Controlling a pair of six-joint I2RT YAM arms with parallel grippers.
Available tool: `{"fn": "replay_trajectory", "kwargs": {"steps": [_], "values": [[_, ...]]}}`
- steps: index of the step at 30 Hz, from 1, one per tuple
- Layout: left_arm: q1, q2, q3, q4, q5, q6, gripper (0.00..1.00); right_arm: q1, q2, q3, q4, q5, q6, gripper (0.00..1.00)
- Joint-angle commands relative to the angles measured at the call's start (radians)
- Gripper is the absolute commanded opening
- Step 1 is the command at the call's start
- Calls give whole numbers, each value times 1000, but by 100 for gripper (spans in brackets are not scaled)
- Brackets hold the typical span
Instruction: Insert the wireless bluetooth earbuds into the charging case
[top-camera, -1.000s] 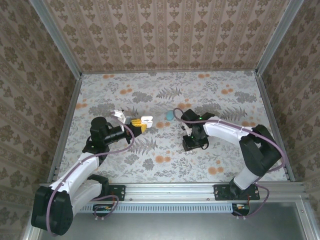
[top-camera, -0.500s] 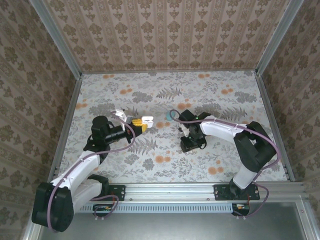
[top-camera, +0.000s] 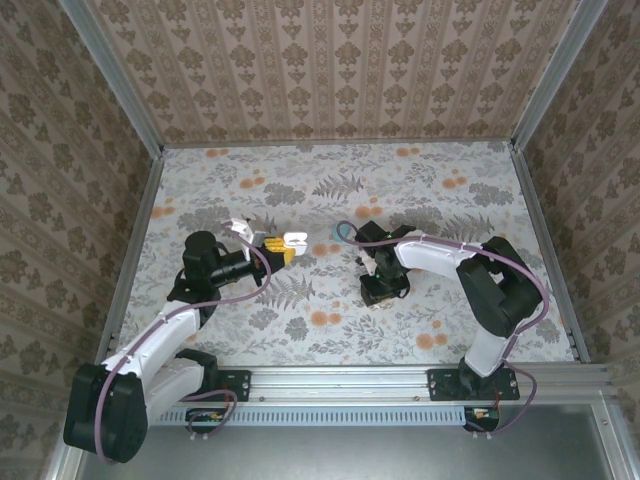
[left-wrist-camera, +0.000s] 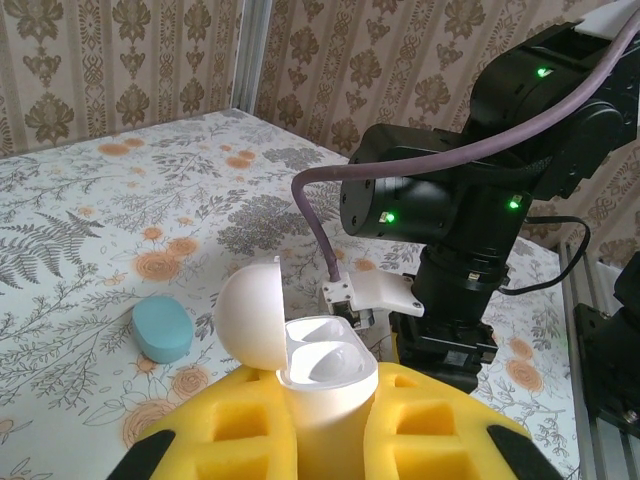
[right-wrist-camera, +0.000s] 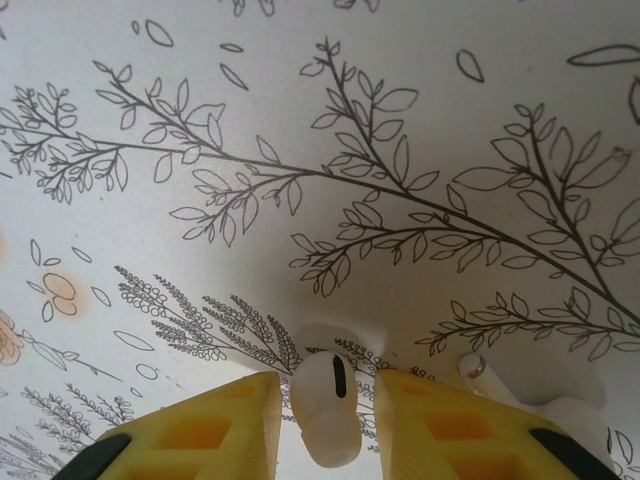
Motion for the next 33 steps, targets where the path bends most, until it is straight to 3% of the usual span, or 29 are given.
{"fn": "replay_trajectory", "kwargs": {"steps": [1,12,19,23,33], "values": [[-1,-18,18,32,16,-3,0,-4,0,-9,-9,-2,77,31],[-1,-26,9,37,11,-4,0,8,-96,-52,91,-108,324,34],[-1,-41,4,32,9,-1,0,54,-143,-53,115,-157,402,36],[-1,-41,4,30,7,2,0,57,-170,-61,119,-179,403,37],[-2,-45,5,23,10,0,0,-16,-172,-9,4,-48,303,37]]}}
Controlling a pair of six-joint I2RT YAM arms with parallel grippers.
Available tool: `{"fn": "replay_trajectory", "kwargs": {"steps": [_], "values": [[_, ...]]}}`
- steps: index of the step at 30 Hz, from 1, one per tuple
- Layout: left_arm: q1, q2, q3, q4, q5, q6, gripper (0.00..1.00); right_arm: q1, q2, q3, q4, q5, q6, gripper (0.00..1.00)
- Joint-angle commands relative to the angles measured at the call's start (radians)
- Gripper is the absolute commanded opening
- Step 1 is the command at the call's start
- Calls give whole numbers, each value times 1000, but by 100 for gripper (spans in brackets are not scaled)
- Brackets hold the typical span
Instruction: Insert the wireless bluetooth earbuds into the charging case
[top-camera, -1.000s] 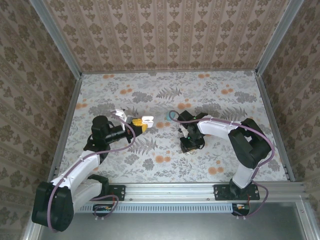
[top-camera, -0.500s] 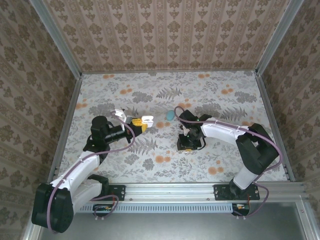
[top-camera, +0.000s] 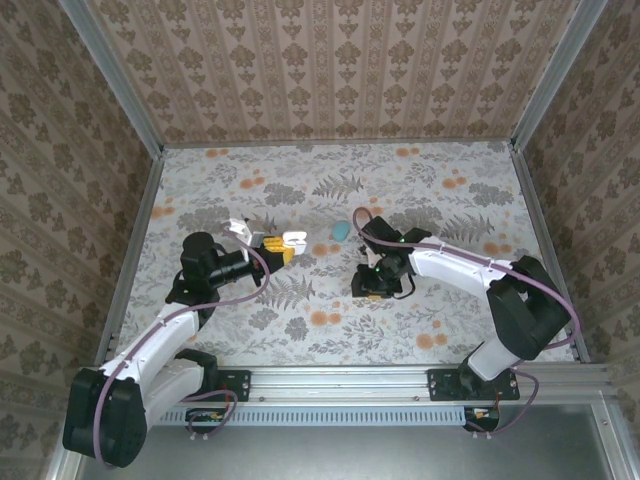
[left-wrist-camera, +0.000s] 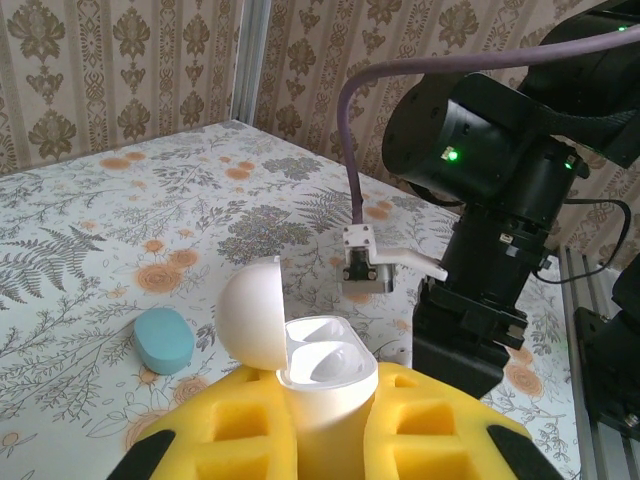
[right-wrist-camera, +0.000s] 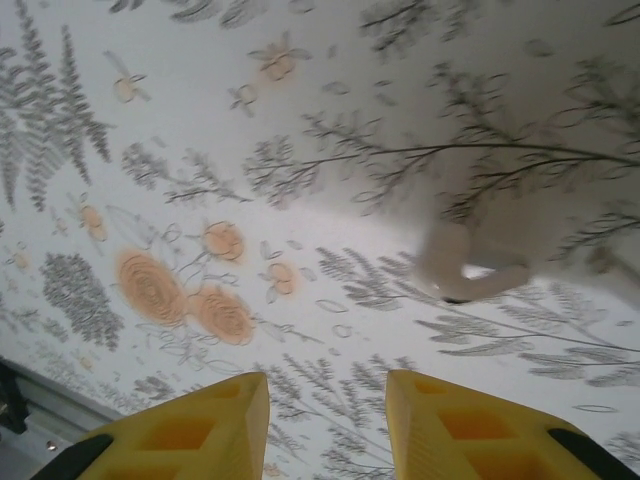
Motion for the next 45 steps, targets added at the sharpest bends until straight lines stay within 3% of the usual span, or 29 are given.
{"fn": "replay_trajectory", "kwargs": {"steps": [1,6,12,18,32,37,45], "values": [[-2,-21,6,18,10,1,0,-36,8,35,-91,86,-40,36],[-4,-32,8,-5,2,15,0,-101,-30,-31,-76,152,32,35],[-7,-6,25,-2,9,17,0,-143,-85,-146,41,132,124,36],[-16,35,44,12,21,16,0,-163,-45,-178,122,91,146,34],[-21,36,36,7,9,23,0,-176,113,-15,160,108,-7,30],[-21,35,35,6,3,26,0,-173,137,38,132,133,-76,22],[-21,37,36,-4,-1,34,0,-152,147,43,140,126,-91,18]]}}
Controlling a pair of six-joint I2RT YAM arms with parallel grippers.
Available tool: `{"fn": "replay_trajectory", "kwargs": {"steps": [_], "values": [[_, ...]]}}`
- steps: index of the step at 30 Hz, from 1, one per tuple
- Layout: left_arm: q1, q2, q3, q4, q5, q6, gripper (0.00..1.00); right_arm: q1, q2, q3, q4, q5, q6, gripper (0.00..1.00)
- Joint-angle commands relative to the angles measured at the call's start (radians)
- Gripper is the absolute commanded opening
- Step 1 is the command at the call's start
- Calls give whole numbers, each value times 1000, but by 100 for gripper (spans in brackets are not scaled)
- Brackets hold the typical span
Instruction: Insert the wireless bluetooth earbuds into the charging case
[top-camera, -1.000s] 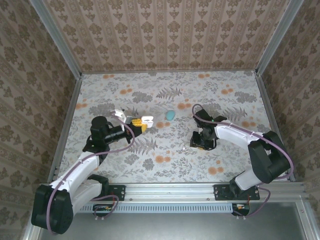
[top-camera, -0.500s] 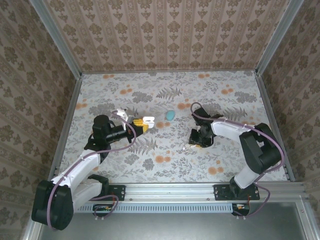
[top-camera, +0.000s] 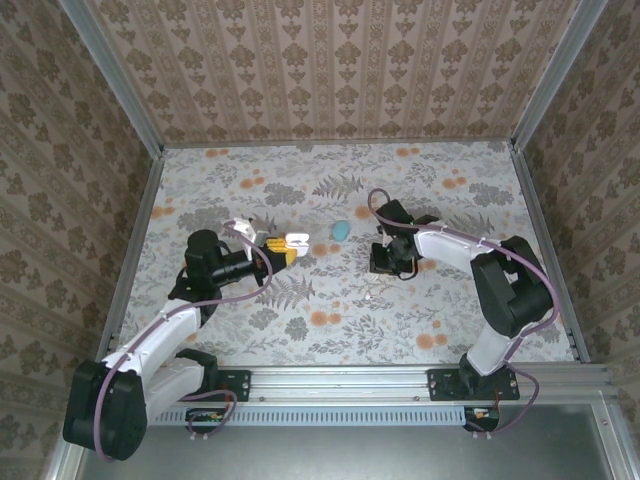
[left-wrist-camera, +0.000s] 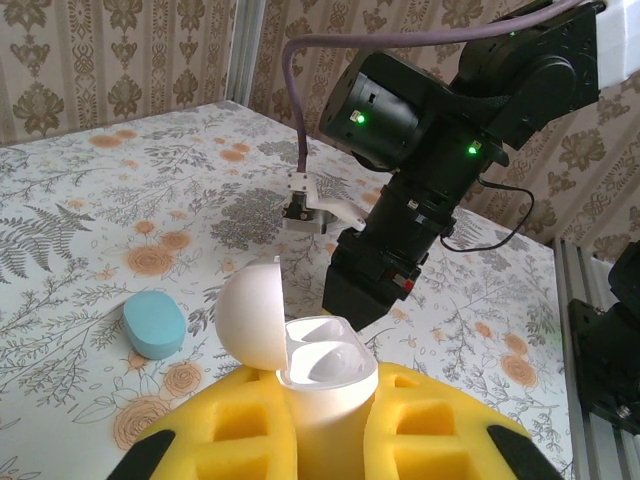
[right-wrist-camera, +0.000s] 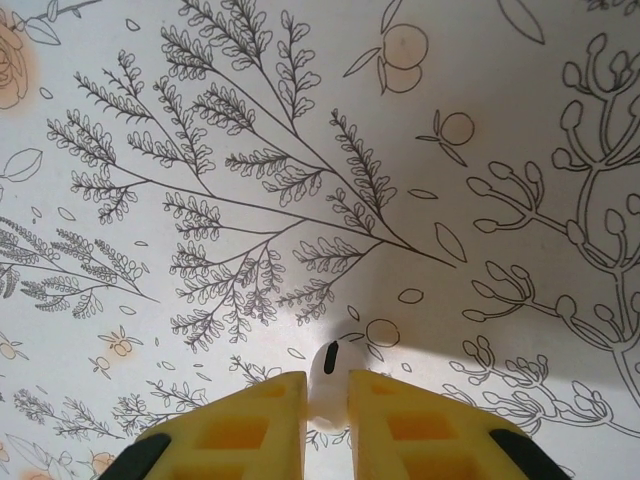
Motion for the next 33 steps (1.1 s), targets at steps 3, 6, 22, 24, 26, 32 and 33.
{"fn": "replay_trajectory", "kwargs": {"steps": [3,6,22,24,26,32,33], "values": [[-6,-5,30,5,5,29,0,18,3,-8,-6,31,-17,18],[-6,-6,30,2,4,33,0,17,-14,-54,19,37,-15,17],[-8,-6,34,-2,3,32,0,-37,-123,-264,292,-74,13,16],[-8,-5,35,-3,3,31,0,-43,-152,-289,301,-72,13,16],[-8,-1,37,-3,4,32,0,-50,-185,-322,328,-74,26,16],[-8,17,52,0,9,32,0,-73,-250,-394,492,-120,131,15],[-8,21,56,0,11,32,0,-72,-249,-393,529,-129,158,14]]}}
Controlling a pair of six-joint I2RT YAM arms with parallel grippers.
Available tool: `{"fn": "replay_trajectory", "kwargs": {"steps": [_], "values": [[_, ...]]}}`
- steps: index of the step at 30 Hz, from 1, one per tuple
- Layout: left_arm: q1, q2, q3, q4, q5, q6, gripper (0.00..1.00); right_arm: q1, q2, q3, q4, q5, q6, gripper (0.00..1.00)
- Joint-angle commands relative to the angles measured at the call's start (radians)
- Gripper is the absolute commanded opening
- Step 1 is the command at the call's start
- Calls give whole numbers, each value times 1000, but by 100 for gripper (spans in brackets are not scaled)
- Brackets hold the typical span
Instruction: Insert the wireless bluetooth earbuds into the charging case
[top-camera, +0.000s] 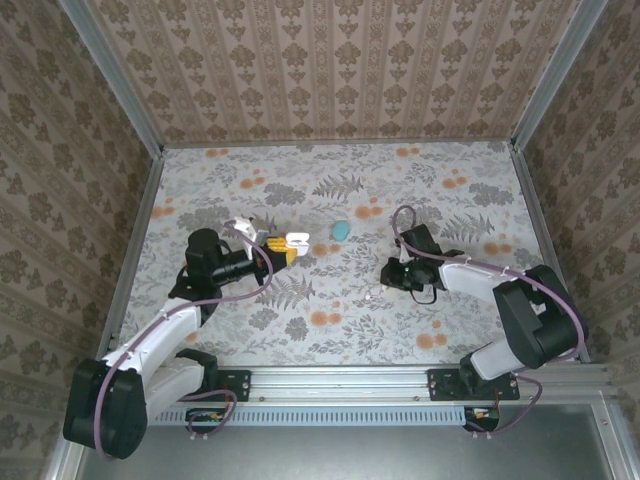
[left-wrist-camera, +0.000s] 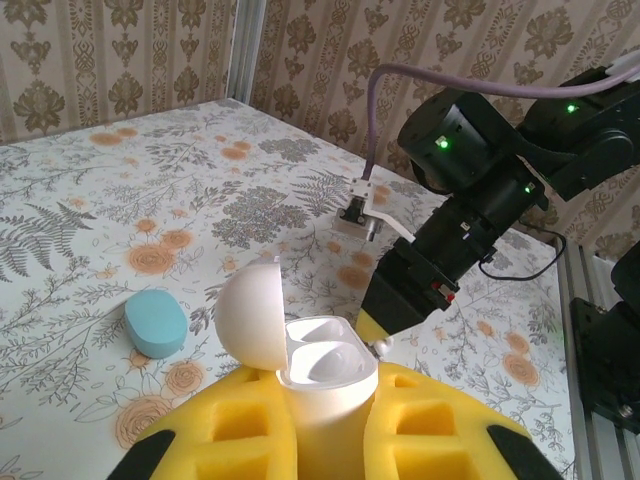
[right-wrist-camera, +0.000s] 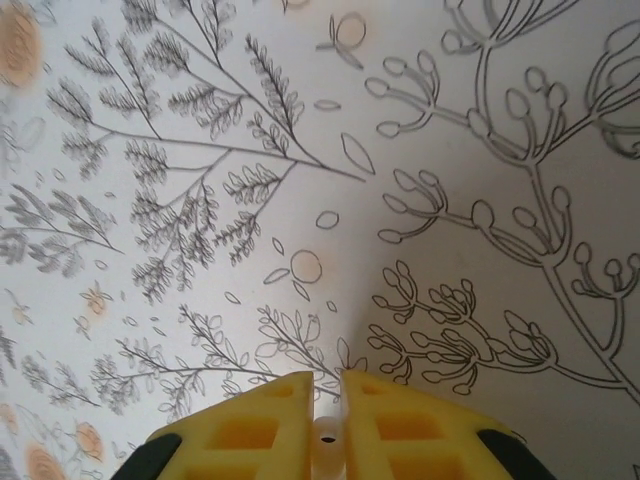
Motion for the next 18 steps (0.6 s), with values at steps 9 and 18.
{"fn": "replay_trajectory", "kwargs": {"steps": [9,18], "values": [[-9,9,46,13,2,22,0,52,171,88,439,-48,255,14],[-9,-32,39,-17,-18,38,0,64,197,-27,512,11,300,31]]}}
